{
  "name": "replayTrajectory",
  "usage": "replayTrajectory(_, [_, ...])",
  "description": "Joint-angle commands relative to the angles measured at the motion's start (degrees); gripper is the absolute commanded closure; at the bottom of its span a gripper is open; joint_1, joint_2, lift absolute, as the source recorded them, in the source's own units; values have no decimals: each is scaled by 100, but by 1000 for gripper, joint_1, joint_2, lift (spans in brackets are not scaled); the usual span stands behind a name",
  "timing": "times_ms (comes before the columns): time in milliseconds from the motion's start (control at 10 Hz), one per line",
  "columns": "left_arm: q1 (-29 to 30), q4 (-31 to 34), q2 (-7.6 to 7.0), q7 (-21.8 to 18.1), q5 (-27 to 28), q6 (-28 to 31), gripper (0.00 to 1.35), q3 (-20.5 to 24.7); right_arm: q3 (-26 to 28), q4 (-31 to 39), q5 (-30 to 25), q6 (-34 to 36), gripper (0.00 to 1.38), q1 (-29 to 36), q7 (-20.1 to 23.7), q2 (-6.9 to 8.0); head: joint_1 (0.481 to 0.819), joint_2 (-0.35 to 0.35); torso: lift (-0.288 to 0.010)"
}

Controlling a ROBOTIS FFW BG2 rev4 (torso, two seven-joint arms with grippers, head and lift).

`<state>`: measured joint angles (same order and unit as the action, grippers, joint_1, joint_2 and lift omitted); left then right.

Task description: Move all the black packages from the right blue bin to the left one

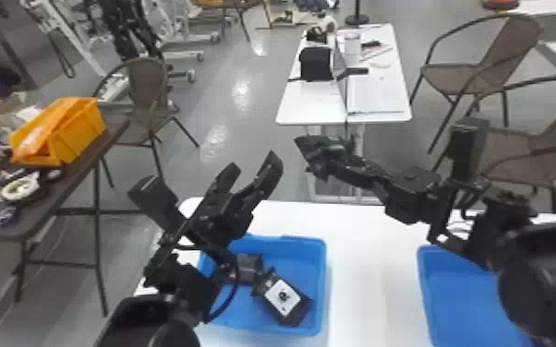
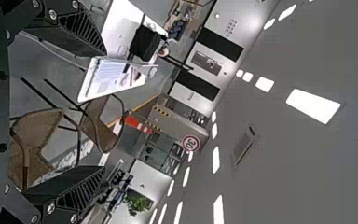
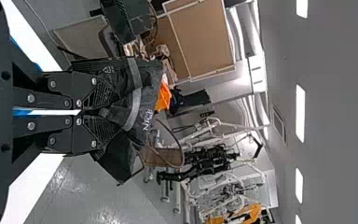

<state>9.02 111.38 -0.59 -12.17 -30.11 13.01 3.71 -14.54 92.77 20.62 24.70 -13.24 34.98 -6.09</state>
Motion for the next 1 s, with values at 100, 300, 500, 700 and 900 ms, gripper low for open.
replayTrajectory(100, [-85,50,-29,4,-39,61,168,-169,-189,-110,127,0,1113,-91,0,-7,627,206,0])
replayTrajectory(300, [-182,42,-29,-5,-48,167,168,-292,-356,-216,232,-35,1113,-187,0,-15,626,203,0])
replayTrajectory(500, [-269,42,-81,-14,-83,246,168,-415,-400,-260,259,-71,1113,-223,0,-15,623,199,0])
replayTrajectory(700, [-331,-11,-90,-14,-162,536,170,-433,-444,-286,303,-88,1113,-249,0,-15,621,191,0])
replayTrajectory(900, [-384,-20,-81,-23,-109,914,969,-406,-488,-339,311,-106,1111,-275,0,2,629,184,0])
